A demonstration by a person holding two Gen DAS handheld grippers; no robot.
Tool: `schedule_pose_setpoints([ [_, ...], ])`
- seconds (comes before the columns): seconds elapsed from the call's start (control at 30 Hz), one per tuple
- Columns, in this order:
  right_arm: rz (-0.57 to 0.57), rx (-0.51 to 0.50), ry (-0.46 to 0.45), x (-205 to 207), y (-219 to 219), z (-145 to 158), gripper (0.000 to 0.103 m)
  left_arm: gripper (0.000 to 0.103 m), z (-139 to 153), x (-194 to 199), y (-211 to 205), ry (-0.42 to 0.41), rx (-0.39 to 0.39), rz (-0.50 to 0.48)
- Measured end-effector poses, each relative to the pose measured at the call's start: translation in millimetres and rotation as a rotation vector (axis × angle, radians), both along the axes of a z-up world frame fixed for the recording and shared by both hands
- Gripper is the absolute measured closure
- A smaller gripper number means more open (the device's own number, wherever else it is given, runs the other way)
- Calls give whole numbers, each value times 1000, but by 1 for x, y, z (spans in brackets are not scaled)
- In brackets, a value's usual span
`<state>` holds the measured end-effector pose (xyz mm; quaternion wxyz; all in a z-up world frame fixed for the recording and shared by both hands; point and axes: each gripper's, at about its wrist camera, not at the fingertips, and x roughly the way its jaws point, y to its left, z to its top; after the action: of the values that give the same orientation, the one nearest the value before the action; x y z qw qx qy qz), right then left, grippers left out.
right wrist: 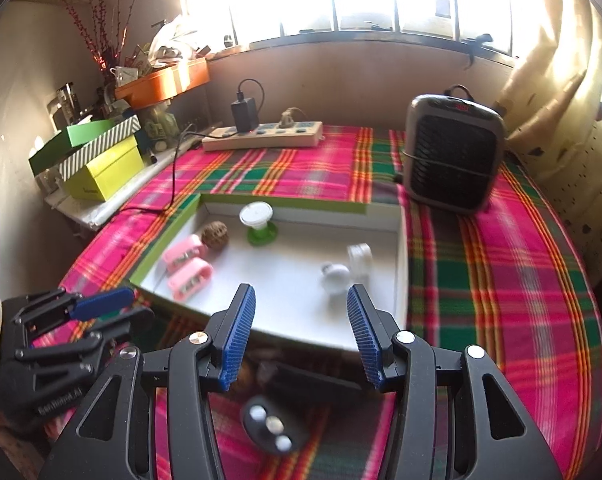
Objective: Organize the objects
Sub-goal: 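Withdraw both grippers from the box toward the remaining objects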
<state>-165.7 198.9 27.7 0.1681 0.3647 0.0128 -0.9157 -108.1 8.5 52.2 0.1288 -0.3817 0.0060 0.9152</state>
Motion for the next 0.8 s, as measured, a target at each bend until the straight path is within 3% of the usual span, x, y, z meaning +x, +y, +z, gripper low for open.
schedule_pose_setpoints([
  [0.3,-8,1,-31,24,12,-19,54,73,-8,8,6,-28,20,-32],
  [0.8,75,26,-63,52,0,-43,54,73,-21,10,10,-79,38,-54],
])
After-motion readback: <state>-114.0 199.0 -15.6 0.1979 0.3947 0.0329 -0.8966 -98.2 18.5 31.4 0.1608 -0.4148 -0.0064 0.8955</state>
